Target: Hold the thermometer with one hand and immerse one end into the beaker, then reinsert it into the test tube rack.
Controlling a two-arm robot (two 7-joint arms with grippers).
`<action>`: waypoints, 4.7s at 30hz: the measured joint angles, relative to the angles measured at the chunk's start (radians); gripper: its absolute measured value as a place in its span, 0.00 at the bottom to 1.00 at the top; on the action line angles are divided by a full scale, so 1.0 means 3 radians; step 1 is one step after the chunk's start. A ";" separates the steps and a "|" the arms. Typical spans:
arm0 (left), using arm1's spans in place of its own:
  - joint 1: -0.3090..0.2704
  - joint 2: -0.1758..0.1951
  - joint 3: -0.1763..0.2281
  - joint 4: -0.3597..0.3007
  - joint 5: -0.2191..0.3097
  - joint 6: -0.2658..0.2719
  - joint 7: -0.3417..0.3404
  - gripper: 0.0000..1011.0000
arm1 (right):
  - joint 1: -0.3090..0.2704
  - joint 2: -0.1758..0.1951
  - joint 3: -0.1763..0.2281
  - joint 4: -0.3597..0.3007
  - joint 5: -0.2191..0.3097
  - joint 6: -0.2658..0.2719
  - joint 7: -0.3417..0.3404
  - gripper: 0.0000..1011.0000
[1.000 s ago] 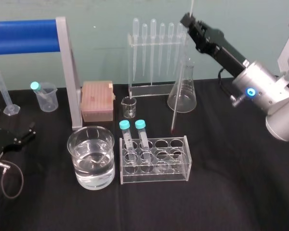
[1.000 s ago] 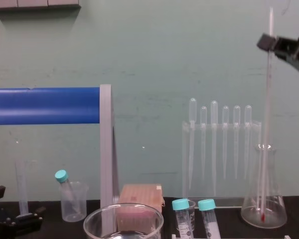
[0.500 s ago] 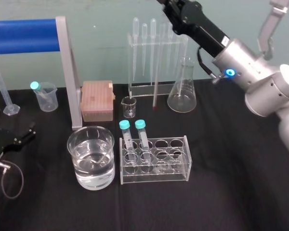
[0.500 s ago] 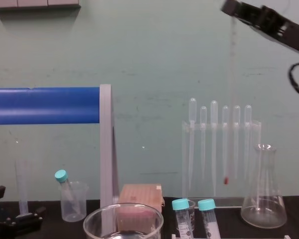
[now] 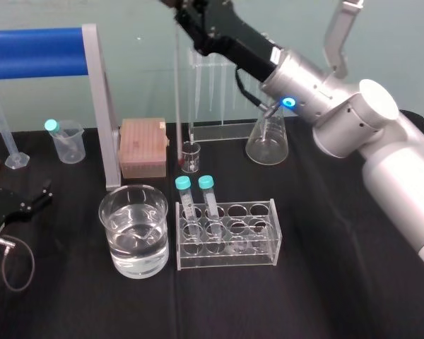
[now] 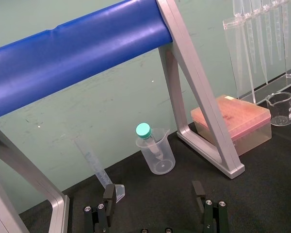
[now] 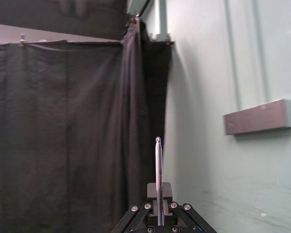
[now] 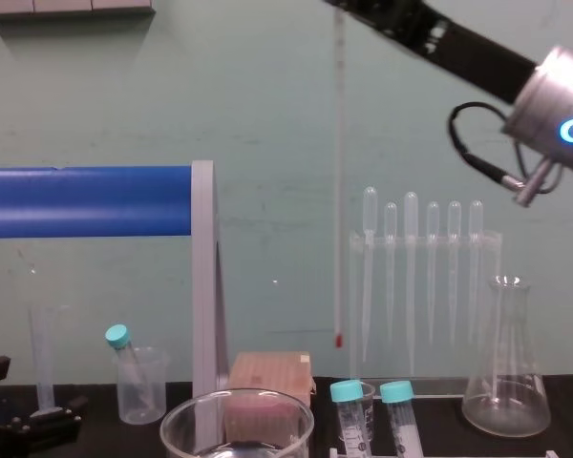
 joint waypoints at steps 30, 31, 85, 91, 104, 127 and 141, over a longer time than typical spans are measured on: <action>0.0000 0.0000 0.0000 0.0000 0.0000 0.0000 0.0000 1.00 | 0.0146 -0.0293 -0.0469 0.0270 0.0085 0.0099 0.0299 0.06; 0.0000 0.0000 0.0000 0.0000 0.0000 0.0000 0.0000 1.00 | 0.0149 -0.0301 -0.0474 0.0294 0.0077 0.0095 0.0302 0.06; 0.0000 0.0000 0.0000 0.0000 0.0000 0.0000 0.0000 1.00 | 0.0082 -0.0473 -0.0582 0.0842 -0.0241 0.0102 0.0355 0.06; 0.0000 0.0000 0.0000 0.0000 0.0000 0.0000 0.0000 1.00 | 0.0082 -0.0472 -0.0581 0.0840 -0.0238 0.0102 0.0353 0.06; 0.0000 0.0000 0.0000 0.0000 0.0000 0.0000 0.0000 1.00 | 0.0082 -0.0471 -0.0581 0.0837 -0.0235 0.0102 0.0353 0.06; 0.0000 0.0000 0.0000 0.0000 0.0000 0.0000 0.0000 1.00 | 0.0082 -0.0471 -0.0581 0.0837 -0.0232 0.0102 0.0353 0.06; 0.0000 0.0000 0.0000 0.0000 0.0000 0.0000 0.0000 1.00 | 0.0082 -0.0471 -0.0581 0.0837 -0.0232 0.0102 0.0353 0.06</action>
